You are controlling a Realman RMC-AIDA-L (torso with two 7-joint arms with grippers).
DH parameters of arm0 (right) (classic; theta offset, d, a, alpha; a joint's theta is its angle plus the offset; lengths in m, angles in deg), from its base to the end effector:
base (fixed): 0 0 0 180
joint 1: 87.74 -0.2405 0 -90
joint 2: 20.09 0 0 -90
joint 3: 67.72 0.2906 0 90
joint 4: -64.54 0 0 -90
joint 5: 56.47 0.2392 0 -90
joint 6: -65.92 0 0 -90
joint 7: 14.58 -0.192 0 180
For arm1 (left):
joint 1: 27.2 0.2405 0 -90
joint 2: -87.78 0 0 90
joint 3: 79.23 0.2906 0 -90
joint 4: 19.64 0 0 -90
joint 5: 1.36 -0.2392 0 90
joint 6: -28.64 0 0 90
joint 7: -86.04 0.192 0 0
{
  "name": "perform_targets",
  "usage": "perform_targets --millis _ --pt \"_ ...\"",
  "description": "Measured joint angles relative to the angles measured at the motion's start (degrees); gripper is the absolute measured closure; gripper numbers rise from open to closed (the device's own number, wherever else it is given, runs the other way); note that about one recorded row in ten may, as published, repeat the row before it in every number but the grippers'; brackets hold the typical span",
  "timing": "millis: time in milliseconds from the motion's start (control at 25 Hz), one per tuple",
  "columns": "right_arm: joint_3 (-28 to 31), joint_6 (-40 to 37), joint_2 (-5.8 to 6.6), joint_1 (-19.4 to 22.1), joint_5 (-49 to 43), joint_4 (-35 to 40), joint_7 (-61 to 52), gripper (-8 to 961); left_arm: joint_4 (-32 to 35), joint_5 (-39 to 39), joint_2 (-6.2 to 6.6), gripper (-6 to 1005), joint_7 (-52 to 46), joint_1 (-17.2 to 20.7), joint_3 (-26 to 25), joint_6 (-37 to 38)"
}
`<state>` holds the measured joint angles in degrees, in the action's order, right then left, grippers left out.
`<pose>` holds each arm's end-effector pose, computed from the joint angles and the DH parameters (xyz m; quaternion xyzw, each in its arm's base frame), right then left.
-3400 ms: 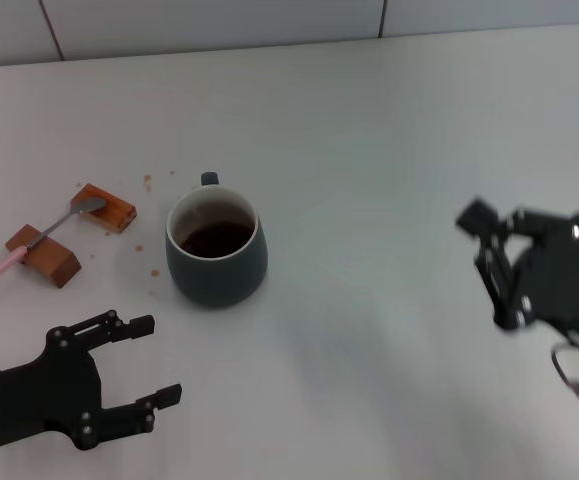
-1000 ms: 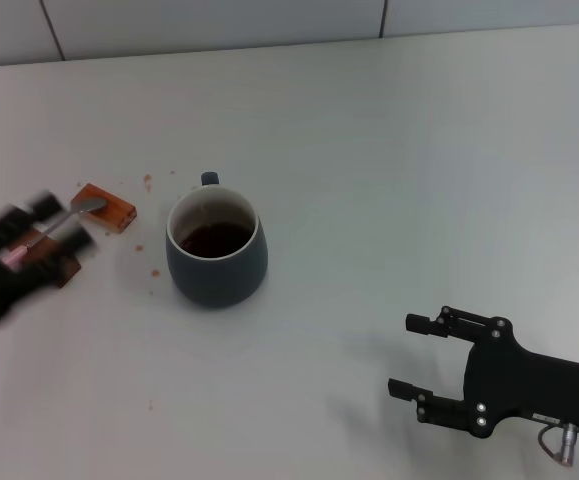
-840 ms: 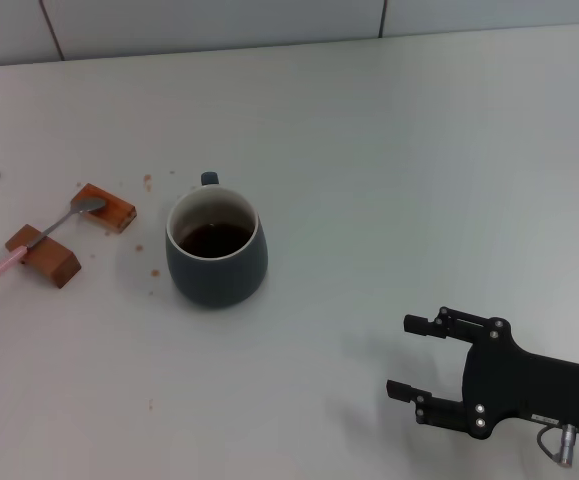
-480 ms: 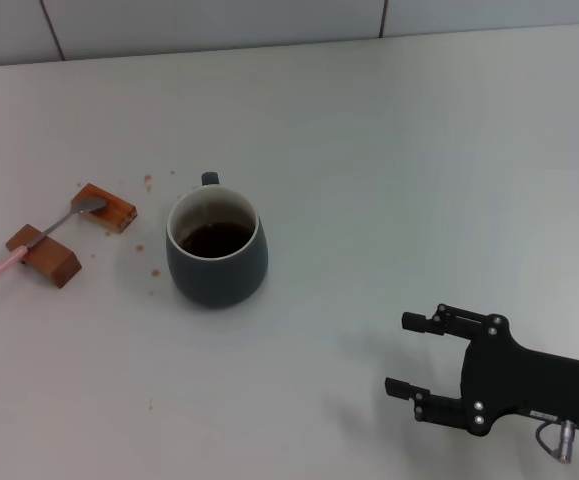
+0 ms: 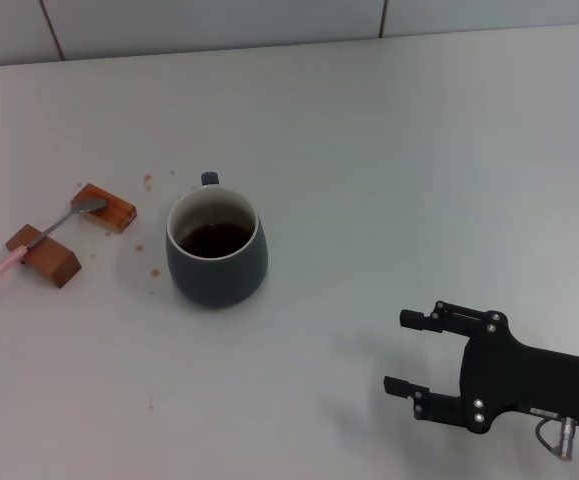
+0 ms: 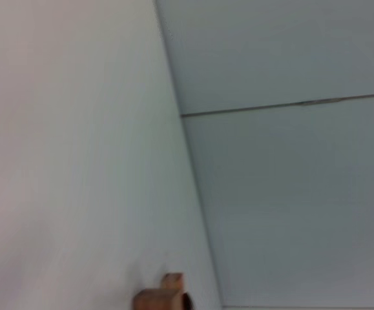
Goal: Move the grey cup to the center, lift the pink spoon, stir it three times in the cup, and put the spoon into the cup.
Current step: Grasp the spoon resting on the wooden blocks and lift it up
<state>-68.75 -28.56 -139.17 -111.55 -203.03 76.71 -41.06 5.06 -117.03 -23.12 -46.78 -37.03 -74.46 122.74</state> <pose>0.3435 0.2647 -0.1204 -0.9425 0.0504 0.2798 0.1756 -0.4599 0.2558 0.0555 -0.4564 -0.7375 -0.4752 0.1484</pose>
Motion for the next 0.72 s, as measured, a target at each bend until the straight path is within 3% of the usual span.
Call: perform_targets --millis 720 --pt "-0.4 0.0 0.01 0.1 0.0 -0.2 0.0 227 -3.1 -3.6 -0.72 203 -0.4 -1.2 0.1 -5.6"
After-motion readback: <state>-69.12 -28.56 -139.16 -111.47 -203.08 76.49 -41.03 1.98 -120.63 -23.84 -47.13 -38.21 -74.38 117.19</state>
